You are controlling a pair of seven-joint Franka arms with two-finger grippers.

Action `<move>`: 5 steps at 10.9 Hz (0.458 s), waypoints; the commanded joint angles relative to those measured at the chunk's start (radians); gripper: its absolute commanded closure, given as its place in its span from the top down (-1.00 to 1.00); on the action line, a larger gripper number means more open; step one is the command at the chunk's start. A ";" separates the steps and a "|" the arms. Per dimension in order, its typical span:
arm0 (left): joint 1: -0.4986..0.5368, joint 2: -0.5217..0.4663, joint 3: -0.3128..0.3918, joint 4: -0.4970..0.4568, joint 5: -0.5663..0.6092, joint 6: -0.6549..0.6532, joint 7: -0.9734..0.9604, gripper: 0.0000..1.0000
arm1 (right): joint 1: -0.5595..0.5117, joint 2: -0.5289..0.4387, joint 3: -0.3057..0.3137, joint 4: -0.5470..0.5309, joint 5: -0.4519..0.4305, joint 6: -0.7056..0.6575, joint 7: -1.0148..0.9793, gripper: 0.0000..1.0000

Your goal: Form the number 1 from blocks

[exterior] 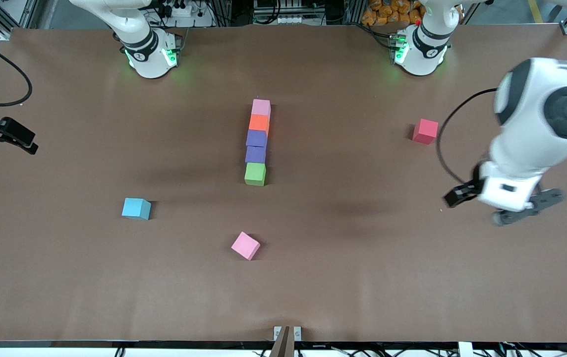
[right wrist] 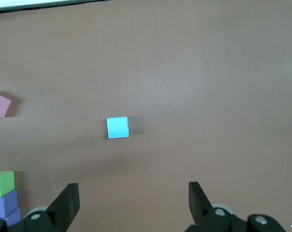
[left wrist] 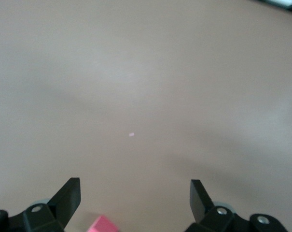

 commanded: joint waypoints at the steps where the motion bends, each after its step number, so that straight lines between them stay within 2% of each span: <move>1: 0.009 -0.107 -0.007 -0.192 0.001 0.007 0.007 1.00 | -0.008 0.018 0.003 0.014 0.017 -0.006 0.001 1.00; 2: -0.005 -0.148 0.013 -0.224 -0.004 0.007 0.017 1.00 | -0.009 0.018 0.003 0.014 0.017 -0.013 0.001 1.00; 3: -0.063 -0.193 0.069 -0.264 -0.039 0.002 0.081 1.00 | -0.009 0.017 0.003 0.014 0.017 -0.011 0.001 1.00; 4: -0.154 -0.257 0.184 -0.315 -0.104 0.003 0.170 1.00 | -0.008 0.017 0.003 0.014 0.017 -0.013 0.002 1.00; 5: -0.199 -0.302 0.244 -0.333 -0.137 0.002 0.253 1.00 | -0.006 0.017 0.003 0.015 0.017 -0.011 0.002 1.00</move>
